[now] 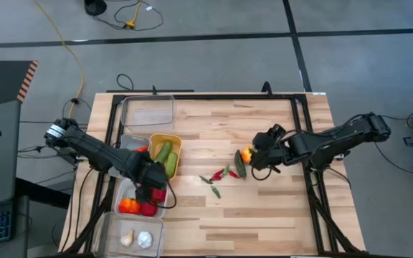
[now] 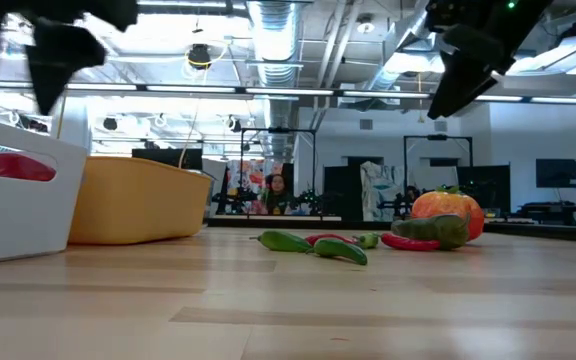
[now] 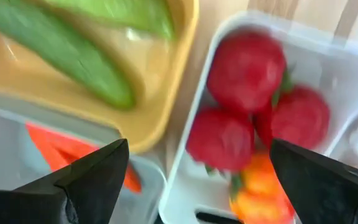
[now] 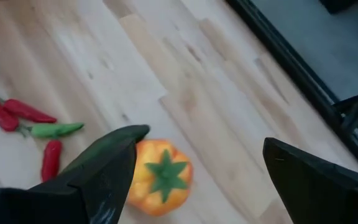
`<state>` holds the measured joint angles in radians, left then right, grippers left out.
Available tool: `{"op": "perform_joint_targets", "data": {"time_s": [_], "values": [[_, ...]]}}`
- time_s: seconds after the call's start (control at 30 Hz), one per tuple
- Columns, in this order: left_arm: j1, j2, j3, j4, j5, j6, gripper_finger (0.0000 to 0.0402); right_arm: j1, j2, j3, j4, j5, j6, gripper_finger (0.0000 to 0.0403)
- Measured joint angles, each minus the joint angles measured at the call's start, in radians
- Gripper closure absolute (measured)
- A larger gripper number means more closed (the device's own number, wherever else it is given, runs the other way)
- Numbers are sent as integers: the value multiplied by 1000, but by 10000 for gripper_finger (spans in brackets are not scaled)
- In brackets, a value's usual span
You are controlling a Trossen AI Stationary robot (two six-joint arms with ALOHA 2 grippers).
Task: Sort produce into baskets
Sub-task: Put the tomato into the white bin
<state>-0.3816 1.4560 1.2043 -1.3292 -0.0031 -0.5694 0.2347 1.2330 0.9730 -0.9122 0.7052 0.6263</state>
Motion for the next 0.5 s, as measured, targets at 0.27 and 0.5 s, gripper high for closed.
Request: {"op": "perform_joint_targets", "data": {"time_s": [0.27, 0.5], "values": [[122, -11, 0, 223, -64, 246, 25, -73, -22, 0, 15, 0, -32, 27], [249, -11, 0, 427, -65, 483, 25, -108, 2, 0, 21, -22, -59, 27]]}}
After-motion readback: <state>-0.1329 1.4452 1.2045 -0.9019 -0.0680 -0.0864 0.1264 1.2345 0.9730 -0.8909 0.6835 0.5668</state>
